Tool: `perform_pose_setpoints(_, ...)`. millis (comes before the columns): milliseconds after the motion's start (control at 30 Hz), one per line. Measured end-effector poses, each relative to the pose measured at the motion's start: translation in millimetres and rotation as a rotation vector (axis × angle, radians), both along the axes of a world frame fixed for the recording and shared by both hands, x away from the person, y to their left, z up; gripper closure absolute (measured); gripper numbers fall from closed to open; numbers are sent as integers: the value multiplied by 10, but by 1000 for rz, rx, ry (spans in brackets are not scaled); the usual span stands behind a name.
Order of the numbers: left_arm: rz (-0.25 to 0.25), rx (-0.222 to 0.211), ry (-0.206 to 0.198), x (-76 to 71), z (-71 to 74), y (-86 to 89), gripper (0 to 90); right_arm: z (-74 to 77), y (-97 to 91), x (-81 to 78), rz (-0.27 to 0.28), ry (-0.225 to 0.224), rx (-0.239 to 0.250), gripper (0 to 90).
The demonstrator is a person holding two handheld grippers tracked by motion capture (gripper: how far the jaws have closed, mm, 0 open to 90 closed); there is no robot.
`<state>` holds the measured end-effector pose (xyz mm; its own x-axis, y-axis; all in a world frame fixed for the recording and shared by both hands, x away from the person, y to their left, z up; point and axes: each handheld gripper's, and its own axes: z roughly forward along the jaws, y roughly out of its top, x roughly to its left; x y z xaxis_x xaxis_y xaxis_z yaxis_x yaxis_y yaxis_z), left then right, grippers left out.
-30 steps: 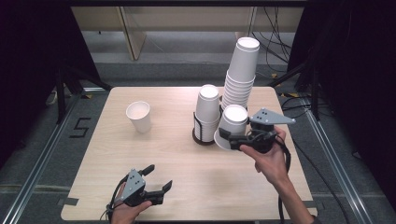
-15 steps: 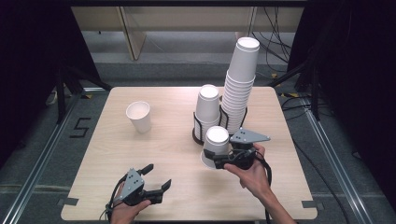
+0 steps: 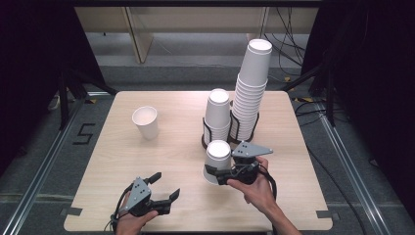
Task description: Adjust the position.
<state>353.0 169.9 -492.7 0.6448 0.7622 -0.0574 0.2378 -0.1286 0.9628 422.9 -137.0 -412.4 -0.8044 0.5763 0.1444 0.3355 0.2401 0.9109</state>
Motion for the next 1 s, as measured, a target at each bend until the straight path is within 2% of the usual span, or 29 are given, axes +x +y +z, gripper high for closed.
perform_pose_setpoints(100,-5,-13,-6,-6,5,-6,141,-21,45,-9,8,5,-9,191)
perform_pose_setpoints(133,-13,-31,-12,-1,0,-16,141,-32,64,-13,17,16,1,191)
perform_pose_setpoints(167,-21,-39,-13,0,-1,-25,141,-36,74,-14,14,-1,-9,191)
perform_pose_setpoints(200,-33,-50,-13,-6,-2,-37,141,-37,90,-25,23,13,-11,192)
perform_pose_setpoints(233,-40,-52,-14,-14,-3,-50,141,-46,111,-20,29,-5,-4,192)
perform_pose_setpoints(300,-59,-51,-14,-31,7,-73,141,-52,142,-23,43,-2,0,192)
perform_pose_setpoints(367,-66,-72,-17,-43,21,-108,141,-53,169,-35,44,9,-9,191)
perform_pose_setpoints(400,-74,-72,-15,-50,27,-119,141,-60,181,-32,45,-10,-9,191)
perform_pose_setpoints(433,-83,-76,-25,-52,28,-134,141,-64,198,-43,50,13,-1,192)
perform_pose_setpoints(467,-84,-76,-27,-59,32,-144,141,-72,213,-41,59,9,4,192)
perform_pose_setpoints(500,-90,-89,-30,-57,30,-161,141,-67,213,-49,50,-4,-14,192)
perform_pose_setpoints(533,-95,-95,-28,-56,29,-175,142,-80,234,-45,66,-4,2,192)
perform_pose_setpoints(567,-92,-81,-20,-66,36,-182,141,-74,241,-68,55,12,-9,192)
perform_pose_setpoints(600,-103,-95,-28,-58,23,-201,141,-77,249,-64,60,-3,-8,192)
perform_pose_setpoints(633,-105,-88,-20,-66,26,-209,142,-83,269,-66,74,0,5,192)
perform_pose_setpoints(667,-112,-87,-18,-68,23,-220,141,-74,273,-74,67,-18,-10,193)
perform_pose_setpoints(700,-118,-91,-18,-70,21,-234,141,-79,299,-87,72,-7,3,193)
perform_pose_setpoints(733,-127,-102,-27,-64,12,-252,141,-85,313,-77,87,-23,4,193)
perform_pose_setpoints(767,-127,-81,-21,-74,16,-254,141,-85,334,-94,78,-17,4,193)
perform_pose_setpoints(800,-131,-80,-20,-75,13,-268,141,-82,341,-94,91,-24,-3,194)
perform_pose_setpoints(833,-140,-81,-26,-69,5,-279,141,-94,374,-100,108,-15,14,194)
perform_pose_setpoints(867,-140,-79,-24,-73,4,-288,141,-99,397,-110,112,-7,9,194)
perform_pose_setpoints(933,-144,-77,-20,-74,3,-304,141,-103,421,-115,113,-31,-7,195)
perform_pose_setpoints(1000,-155,-82,-26,-68,-7,-328,141,-112,452,-131,127,-15,-9,195)
